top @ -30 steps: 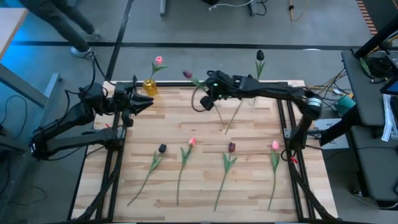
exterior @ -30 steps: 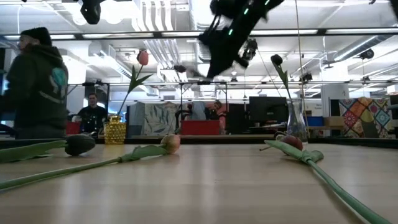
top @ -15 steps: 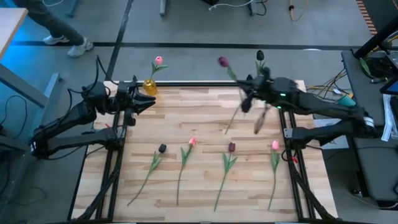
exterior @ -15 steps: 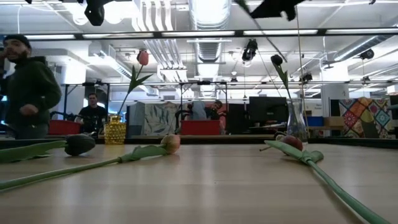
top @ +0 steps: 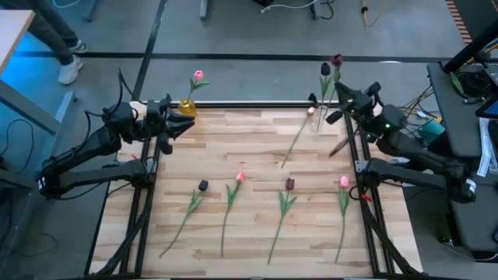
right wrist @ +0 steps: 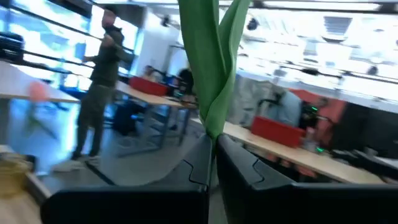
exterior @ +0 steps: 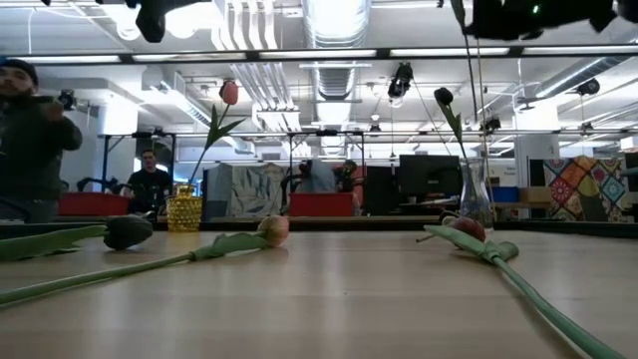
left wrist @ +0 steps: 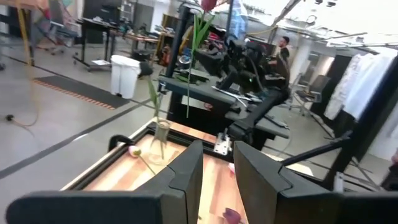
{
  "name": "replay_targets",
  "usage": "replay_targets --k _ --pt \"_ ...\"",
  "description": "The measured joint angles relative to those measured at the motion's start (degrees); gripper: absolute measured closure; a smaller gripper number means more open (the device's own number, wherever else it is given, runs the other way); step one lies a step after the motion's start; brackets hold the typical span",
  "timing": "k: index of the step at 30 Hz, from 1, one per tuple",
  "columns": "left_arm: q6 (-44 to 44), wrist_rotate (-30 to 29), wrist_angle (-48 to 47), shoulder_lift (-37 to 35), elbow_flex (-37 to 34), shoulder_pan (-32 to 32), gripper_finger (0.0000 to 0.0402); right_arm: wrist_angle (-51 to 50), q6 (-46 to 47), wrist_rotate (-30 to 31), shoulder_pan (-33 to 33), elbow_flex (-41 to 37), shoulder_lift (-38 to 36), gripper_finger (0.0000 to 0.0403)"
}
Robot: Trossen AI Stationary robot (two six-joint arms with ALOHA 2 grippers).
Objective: Sort flowers into vase by color
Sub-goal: Insert the top dark red tulip into the transparent vase
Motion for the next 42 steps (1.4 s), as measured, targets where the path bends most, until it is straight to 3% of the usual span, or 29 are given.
replay_targets --k 6,21,42 --pt "0.1 -1.5 0.0 -0.1 0.0 0.0 0.0325 10.5 -0.7 -0.1 -4.4 -6.2 4.3 0.0391" --pt "0.1 -2.0 -3.1 -0.3 3.3 0.0 0.0325 19.3 -7.1 -0.1 -7.3 -6.7 10.7 0.0391" --pt "-0.1 -2.5 -5.2 -0.3 4.6 0.0 0.0325 17.5 -5.0 1.7 -11.4 -8.2 14.9 0.039"
